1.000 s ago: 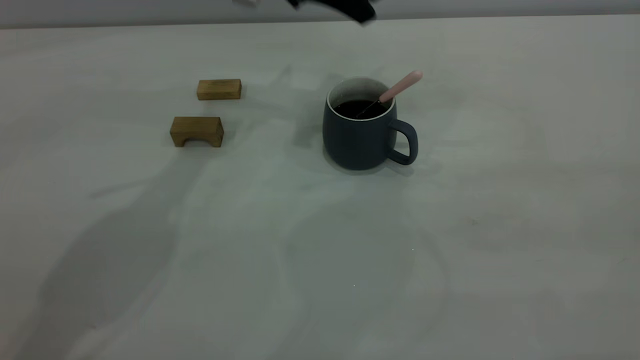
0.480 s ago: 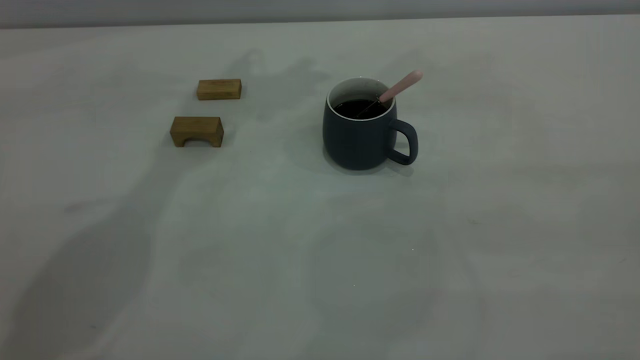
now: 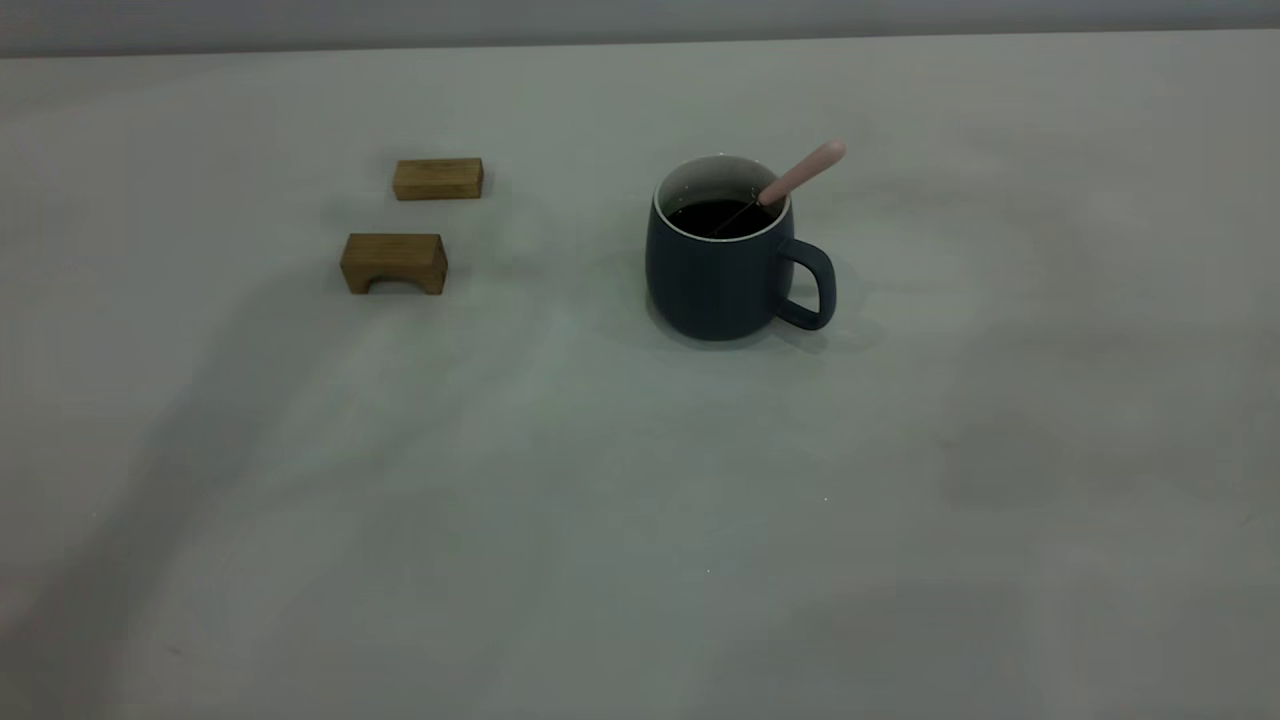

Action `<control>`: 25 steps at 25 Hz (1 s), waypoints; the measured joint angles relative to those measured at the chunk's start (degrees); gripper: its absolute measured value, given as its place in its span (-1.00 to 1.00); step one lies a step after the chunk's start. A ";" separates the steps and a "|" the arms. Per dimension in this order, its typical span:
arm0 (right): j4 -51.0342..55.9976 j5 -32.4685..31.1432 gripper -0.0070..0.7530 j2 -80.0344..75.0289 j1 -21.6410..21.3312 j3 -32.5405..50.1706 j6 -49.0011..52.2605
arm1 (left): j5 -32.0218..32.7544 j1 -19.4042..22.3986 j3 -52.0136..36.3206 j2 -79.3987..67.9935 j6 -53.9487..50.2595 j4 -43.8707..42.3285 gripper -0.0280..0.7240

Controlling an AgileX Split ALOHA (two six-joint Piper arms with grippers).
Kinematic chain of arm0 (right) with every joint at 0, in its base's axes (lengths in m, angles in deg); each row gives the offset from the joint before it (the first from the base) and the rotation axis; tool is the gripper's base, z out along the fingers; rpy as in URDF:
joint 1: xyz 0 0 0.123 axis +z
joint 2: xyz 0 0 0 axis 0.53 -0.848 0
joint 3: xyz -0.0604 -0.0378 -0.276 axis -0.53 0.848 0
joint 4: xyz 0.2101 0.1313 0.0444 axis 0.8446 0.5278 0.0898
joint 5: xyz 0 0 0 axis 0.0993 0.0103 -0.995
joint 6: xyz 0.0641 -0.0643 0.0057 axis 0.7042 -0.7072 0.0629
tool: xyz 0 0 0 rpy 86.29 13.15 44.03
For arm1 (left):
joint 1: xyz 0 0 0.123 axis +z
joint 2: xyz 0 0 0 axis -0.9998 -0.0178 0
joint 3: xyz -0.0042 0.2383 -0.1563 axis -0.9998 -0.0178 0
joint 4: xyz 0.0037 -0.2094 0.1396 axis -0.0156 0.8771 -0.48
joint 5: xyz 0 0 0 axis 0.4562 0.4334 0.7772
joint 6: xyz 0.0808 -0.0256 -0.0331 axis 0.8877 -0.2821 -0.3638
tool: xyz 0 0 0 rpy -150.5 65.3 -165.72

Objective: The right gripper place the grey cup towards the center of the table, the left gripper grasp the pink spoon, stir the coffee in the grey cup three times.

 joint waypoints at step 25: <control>0.00 0.00 -0.34 0.00 0.00 0.00 0.00 | 0.00 13.58 -82.11 60.75 -3.40 -3.36 0.23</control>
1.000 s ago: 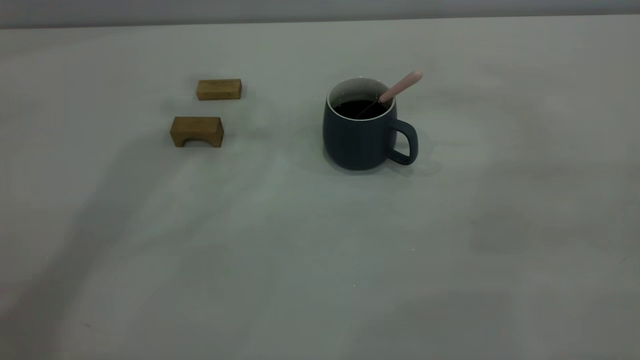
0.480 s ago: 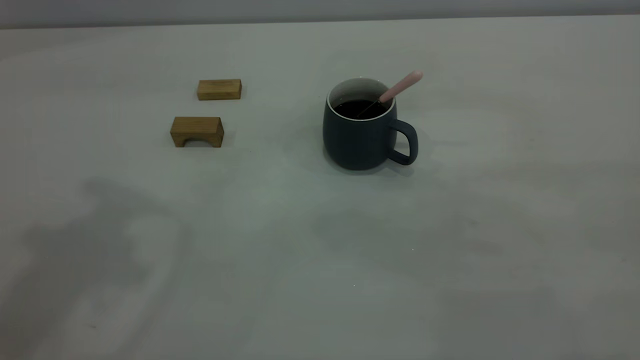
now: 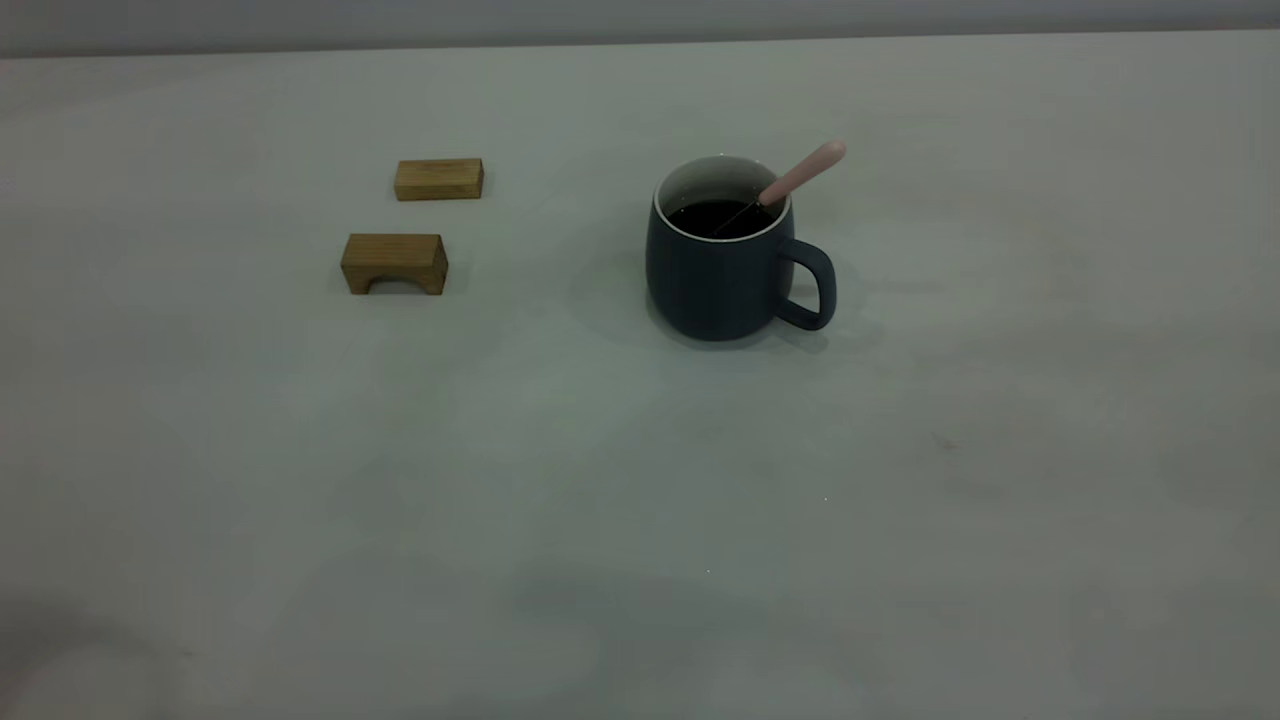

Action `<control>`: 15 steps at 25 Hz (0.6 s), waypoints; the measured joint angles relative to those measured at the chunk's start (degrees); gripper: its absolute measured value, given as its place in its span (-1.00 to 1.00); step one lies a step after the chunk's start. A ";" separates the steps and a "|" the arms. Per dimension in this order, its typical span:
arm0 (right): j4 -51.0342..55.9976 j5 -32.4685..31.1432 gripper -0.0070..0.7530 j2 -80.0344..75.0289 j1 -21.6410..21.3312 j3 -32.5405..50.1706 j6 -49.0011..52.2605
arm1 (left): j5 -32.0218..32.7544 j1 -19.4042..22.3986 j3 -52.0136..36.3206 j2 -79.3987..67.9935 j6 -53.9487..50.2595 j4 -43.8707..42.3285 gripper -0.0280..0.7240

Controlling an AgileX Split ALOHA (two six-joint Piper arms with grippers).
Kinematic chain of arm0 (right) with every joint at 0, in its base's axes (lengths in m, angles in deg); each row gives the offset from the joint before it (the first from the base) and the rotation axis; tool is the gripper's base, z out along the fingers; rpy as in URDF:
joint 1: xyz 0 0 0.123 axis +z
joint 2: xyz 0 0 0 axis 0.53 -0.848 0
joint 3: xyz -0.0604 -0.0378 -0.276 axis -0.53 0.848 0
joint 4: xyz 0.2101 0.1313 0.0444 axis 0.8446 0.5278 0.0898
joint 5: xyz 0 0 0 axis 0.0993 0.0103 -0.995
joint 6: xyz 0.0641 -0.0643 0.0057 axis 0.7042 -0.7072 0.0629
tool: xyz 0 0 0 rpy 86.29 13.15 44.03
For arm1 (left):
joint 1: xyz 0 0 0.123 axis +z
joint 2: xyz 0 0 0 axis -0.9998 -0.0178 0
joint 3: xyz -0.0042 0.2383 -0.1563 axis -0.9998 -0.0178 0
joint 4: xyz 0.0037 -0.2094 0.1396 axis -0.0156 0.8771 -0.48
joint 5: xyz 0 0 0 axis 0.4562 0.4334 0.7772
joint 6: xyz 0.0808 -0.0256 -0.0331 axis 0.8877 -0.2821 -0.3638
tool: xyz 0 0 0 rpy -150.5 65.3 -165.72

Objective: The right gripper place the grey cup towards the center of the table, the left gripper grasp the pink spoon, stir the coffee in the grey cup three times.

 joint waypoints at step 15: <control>0.00 0.00 -0.34 0.00 0.00 0.00 0.00 | -2.40 12.26 -12.06 34.61 0.00 -0.10 0.23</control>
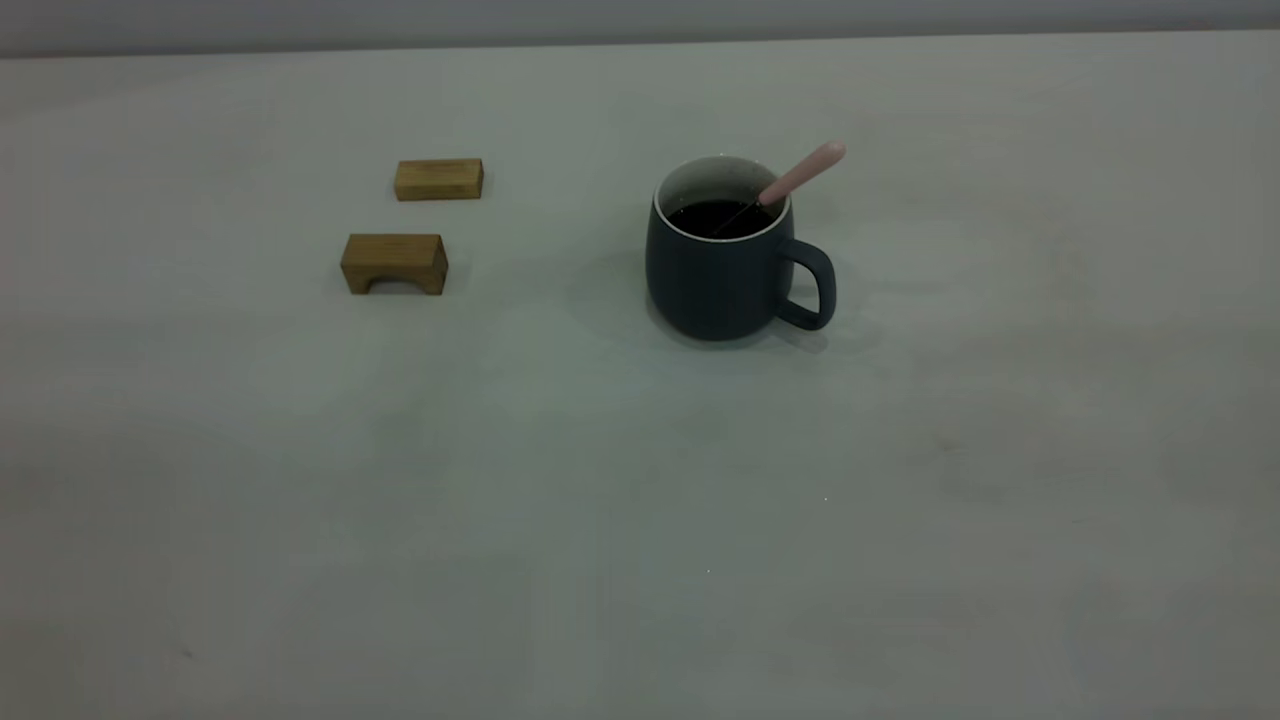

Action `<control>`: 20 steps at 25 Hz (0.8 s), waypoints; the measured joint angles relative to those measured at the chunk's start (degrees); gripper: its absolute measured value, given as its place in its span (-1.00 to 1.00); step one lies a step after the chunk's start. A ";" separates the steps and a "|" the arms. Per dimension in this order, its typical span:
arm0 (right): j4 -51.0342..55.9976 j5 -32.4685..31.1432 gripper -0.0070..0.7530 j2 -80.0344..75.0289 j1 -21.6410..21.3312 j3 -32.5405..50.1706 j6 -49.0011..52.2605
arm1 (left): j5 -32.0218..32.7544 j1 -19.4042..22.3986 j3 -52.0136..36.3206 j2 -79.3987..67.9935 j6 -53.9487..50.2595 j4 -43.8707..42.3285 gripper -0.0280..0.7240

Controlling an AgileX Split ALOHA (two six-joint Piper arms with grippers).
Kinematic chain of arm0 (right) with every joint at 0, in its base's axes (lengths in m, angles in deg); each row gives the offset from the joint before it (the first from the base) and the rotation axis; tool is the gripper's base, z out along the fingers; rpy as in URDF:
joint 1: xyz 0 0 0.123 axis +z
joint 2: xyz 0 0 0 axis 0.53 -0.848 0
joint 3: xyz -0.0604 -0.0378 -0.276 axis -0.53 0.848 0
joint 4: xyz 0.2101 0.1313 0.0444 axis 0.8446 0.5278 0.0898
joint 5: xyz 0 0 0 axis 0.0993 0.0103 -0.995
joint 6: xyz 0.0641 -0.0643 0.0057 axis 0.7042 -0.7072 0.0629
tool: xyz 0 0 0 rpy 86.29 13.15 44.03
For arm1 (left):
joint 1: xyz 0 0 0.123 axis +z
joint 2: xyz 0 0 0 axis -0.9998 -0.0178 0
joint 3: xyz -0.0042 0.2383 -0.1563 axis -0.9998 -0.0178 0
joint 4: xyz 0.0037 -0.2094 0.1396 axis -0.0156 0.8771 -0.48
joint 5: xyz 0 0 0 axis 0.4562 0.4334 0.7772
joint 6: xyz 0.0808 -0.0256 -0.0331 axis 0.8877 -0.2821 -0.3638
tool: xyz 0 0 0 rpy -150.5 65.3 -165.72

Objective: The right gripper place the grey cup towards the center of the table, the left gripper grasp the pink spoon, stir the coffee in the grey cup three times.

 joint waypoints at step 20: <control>0.00 0.00 -0.34 0.00 0.00 0.00 0.00 | 0.09 -3.59 -0.52 14.95 0.24 -0.05 0.23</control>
